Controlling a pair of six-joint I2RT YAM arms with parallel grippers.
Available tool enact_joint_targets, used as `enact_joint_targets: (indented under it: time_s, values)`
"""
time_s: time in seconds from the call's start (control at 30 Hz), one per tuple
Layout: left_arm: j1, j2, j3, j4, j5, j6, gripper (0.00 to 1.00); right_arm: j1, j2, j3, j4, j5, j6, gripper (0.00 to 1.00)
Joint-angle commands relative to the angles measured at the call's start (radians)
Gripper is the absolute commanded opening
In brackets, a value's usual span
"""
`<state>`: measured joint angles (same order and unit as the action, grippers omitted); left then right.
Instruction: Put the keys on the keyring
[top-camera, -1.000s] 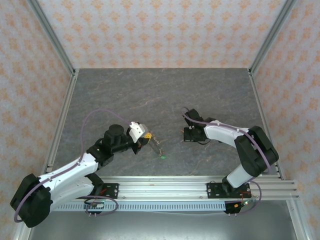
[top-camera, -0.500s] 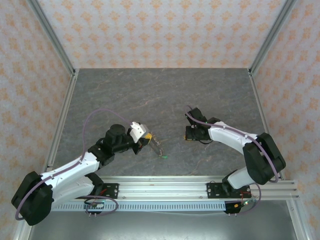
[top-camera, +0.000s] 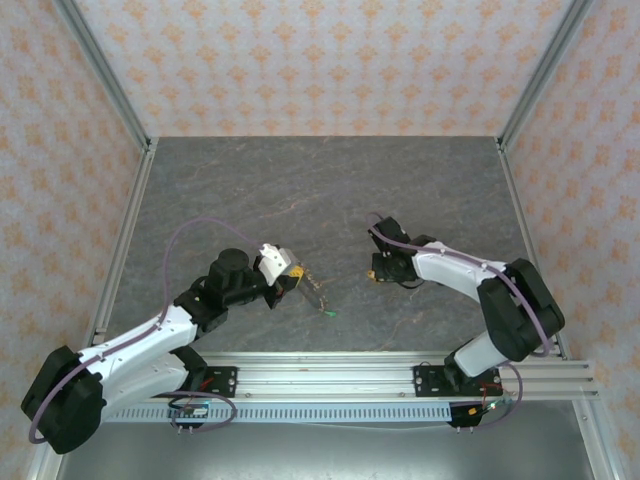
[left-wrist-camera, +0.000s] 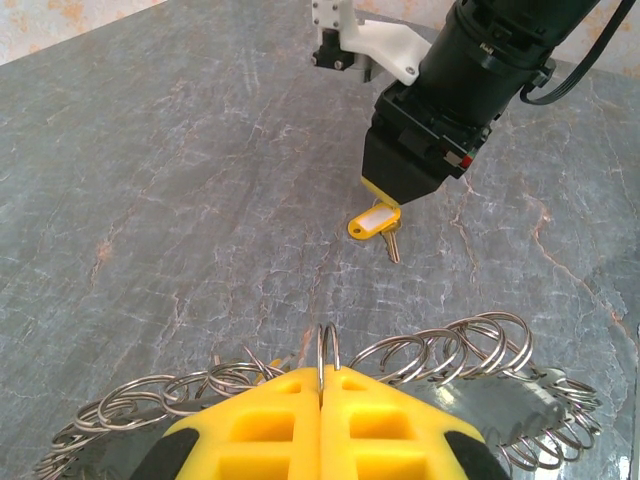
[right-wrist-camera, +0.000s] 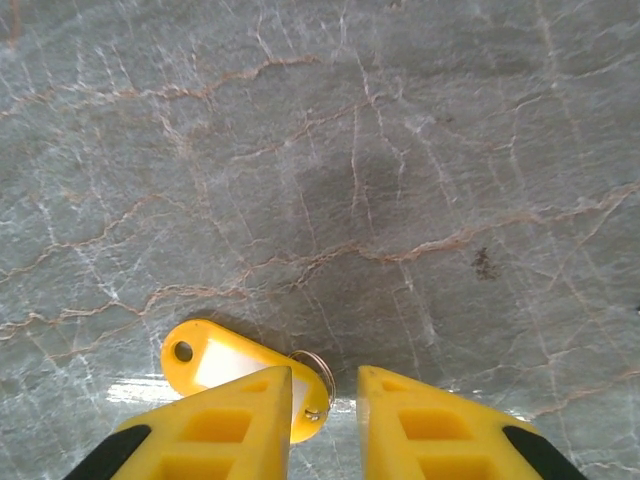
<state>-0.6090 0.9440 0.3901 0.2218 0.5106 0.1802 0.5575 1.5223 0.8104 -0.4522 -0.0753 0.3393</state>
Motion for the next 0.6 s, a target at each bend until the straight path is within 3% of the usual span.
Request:
enact_joint_targets:
  time_s: [0.0,0.17,0.33,0.43,0.57]
  values:
    - [-0.005,-0.025,0.023,0.007,-0.015,-0.007,0.0,-0.002,0.034,0.0,0.002,-0.005,0.023,0.22]
    - [-0.005,-0.035,0.02,-0.002,-0.018,0.0,0.0,-0.003,0.036,0.004,-0.002,-0.023,0.021,0.14]
    - [-0.005,-0.033,0.016,0.004,-0.018,-0.001,0.0,-0.002,-0.004,-0.003,0.001,-0.01,0.021,0.14]
    - [-0.005,-0.025,0.018,0.007,-0.017,-0.001,0.0,-0.002,-0.016,-0.006,0.008,-0.019,0.016,0.07]
    - [-0.005,-0.022,0.019,0.008,-0.015,-0.002,0.0,-0.002,-0.017,-0.01,0.014,-0.018,0.019,0.04]
